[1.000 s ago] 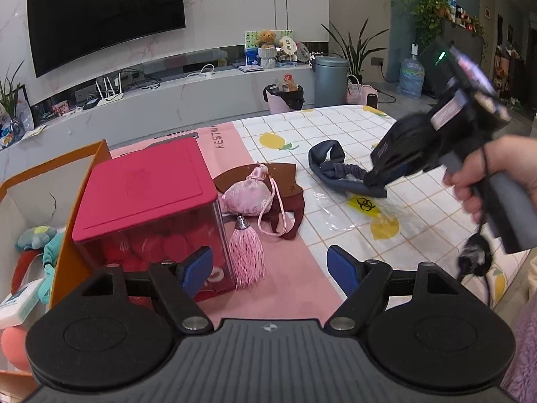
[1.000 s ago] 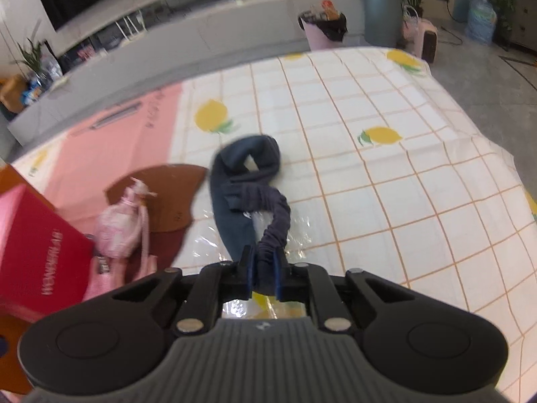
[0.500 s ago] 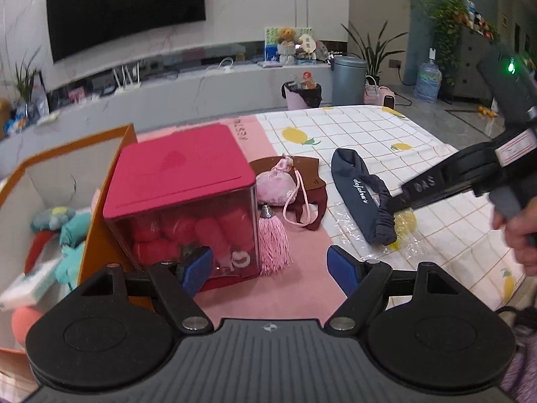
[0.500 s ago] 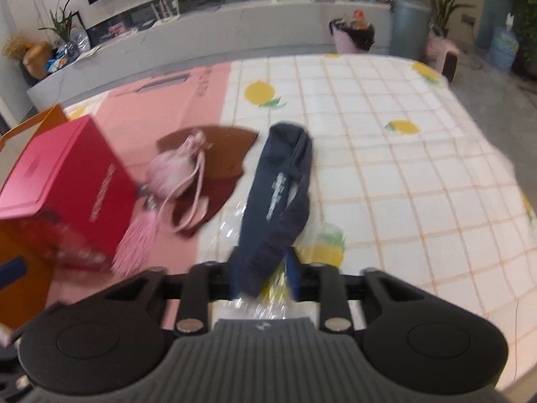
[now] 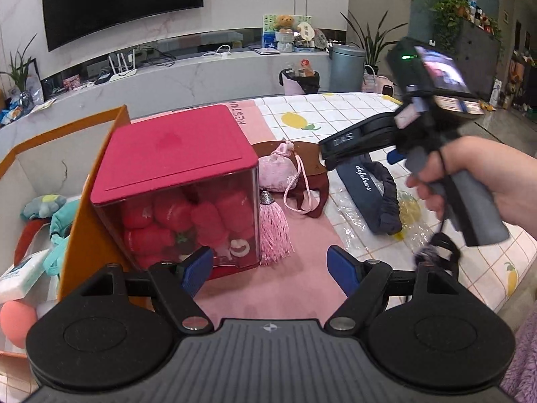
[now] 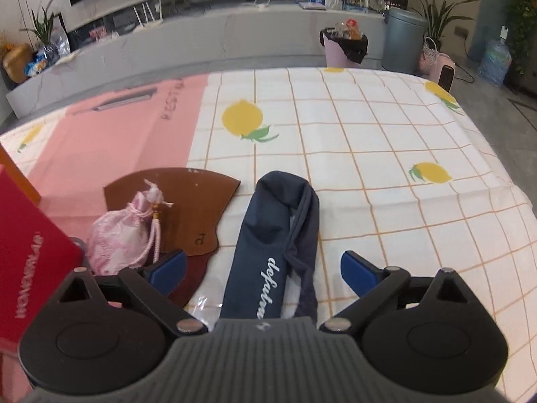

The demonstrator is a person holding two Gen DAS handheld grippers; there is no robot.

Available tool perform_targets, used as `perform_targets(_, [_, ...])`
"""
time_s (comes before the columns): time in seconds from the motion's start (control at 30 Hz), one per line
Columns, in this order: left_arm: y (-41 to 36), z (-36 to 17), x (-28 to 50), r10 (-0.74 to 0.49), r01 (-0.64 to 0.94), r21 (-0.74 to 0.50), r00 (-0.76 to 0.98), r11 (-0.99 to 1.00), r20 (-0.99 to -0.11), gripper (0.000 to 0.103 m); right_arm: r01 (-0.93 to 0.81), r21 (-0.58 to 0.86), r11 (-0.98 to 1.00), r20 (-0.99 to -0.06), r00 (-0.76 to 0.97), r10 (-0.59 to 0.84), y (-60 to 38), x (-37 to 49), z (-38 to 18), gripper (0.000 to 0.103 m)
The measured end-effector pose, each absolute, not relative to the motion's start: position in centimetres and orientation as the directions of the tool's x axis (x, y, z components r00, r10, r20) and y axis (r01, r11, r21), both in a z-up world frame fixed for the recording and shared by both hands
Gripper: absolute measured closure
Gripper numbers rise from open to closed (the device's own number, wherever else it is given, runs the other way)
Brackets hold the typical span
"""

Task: Organize soft objects
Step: 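Close the right gripper on the navy headband and lift it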

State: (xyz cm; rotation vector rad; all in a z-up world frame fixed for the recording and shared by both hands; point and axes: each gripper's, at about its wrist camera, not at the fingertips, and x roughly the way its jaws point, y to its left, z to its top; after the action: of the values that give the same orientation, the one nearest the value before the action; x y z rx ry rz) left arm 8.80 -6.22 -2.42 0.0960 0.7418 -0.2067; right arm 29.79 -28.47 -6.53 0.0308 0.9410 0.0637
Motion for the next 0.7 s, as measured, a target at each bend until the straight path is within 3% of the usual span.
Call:
perform_targets(0.07, [-6.4,-2.7,8.8,-0.157,0.237,0.026,0.717,0.971,-0.679,0.012,-0.043,0.036,0.998,-0.818,0.573,0.054,-28.3,30.2,-7.2,0.02])
perform_targets(0.17, [-6.8,-2.9,8.8,-0.166,0.256,0.031,0.71,0.966,-0.684,0.012,-0.066,-0.017,0.998,-0.818,0.575,0.024,-27.9,30.1,-7.6,0.051])
perform_targets(0.23, [-7.0,-3.1,8.9,-0.171,0.261,0.027,0.702,0.965,-0.691,0.012,-0.076,-0.003,0.997,-0.821,0.57,0.041,-28.1,30.0,-7.4,0.089])
perform_targets(0.53, [-7.0,-3.0,8.3,-0.166,0.252,0.026,0.708,0.967,-0.686,0.012,0.029,0.122,0.992,-0.812,0.577,0.084,-30.3,28.4,-4.6,0.095])
perform_targets(0.7, [-7.1,-2.7,8.2,-0.156,0.249,0.042,0.72,0.968,-0.676,0.012,0.071,0.313,0.947,-0.767,0.607,0.208,-32.0,26.2,-1.8,0.095])
